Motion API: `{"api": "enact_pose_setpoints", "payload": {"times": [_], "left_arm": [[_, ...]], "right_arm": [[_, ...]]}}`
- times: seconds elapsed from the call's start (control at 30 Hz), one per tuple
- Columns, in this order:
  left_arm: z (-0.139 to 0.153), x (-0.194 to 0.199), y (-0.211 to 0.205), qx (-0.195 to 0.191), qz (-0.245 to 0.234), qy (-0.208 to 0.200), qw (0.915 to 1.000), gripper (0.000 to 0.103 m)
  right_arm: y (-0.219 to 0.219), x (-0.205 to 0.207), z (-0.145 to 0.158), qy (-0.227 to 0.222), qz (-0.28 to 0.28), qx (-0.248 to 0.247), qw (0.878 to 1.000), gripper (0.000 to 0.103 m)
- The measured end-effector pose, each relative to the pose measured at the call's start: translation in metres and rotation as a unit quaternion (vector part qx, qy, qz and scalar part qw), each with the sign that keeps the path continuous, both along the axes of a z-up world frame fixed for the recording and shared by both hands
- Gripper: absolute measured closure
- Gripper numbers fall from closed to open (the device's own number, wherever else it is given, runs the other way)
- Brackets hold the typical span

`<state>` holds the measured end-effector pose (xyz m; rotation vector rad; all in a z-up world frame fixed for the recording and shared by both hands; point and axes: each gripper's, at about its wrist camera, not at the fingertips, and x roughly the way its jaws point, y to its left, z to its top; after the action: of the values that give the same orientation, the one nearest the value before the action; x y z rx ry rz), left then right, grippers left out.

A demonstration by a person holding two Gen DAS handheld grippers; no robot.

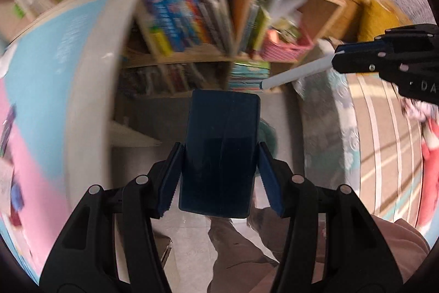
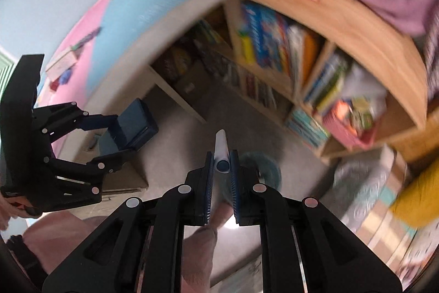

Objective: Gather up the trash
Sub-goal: 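Carry the blue box and white marker to the wastebasket with both tools, then open both tools to drop the box and marker into the wastebasket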

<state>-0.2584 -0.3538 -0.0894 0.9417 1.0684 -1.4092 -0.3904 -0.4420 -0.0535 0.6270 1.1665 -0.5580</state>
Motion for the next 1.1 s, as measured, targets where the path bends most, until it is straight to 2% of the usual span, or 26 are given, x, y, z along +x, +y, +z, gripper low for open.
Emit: {"api": "enact_pose_setpoints", "payload": {"times": [0.2,0.4,0.5,0.53,0.57,0.6,0.63,0.77,0.93,1.1], "left_arm": [[-0.017,-0.045,-0.016,0.020,-0.051,0.011,0.9984,0.051],[-0.028,-0.076,-0.031,0.030,-0.082,0.016,0.9961,0.051],[-0.033,-0.086,-0.036,0.037,-0.095,0.014,0.9947,0.050],[-0.035,-0.089,-0.039,0.039,-0.099,0.013,0.9943,0.050],[-0.036,-0.091,-0.041,0.041,-0.102,0.011,0.9939,0.043],[-0.037,-0.093,-0.043,0.042,-0.105,0.011,0.9936,0.039],[-0.037,-0.095,-0.044,0.040,-0.108,0.013,0.9933,0.034],[-0.038,-0.095,-0.049,0.040,-0.107,0.011,0.9934,0.029],[-0.037,-0.091,-0.052,0.042,-0.097,0.012,0.9943,0.024],[-0.035,-0.084,-0.053,0.040,-0.085,0.012,0.9955,0.021]], "right_arm": [[0.001,-0.045,-0.022,0.014,-0.050,0.022,0.998,0.090],[-0.001,-0.071,-0.035,0.021,-0.083,0.039,0.996,0.090],[-0.005,-0.082,-0.040,0.019,-0.102,0.047,0.993,0.086],[-0.006,-0.085,-0.040,0.018,-0.107,0.050,0.993,0.078],[-0.007,-0.088,-0.040,0.013,-0.112,0.052,0.992,0.069],[-0.008,-0.090,-0.040,0.012,-0.116,0.050,0.992,0.048],[-0.009,-0.093,-0.038,0.011,-0.121,0.041,0.992,0.040],[-0.014,-0.099,-0.035,0.005,-0.127,0.034,0.991,0.038],[-0.021,-0.104,-0.031,-0.004,-0.135,0.028,0.990,0.022],[-0.029,-0.105,-0.029,-0.005,-0.140,0.020,0.990,0.016]]}}
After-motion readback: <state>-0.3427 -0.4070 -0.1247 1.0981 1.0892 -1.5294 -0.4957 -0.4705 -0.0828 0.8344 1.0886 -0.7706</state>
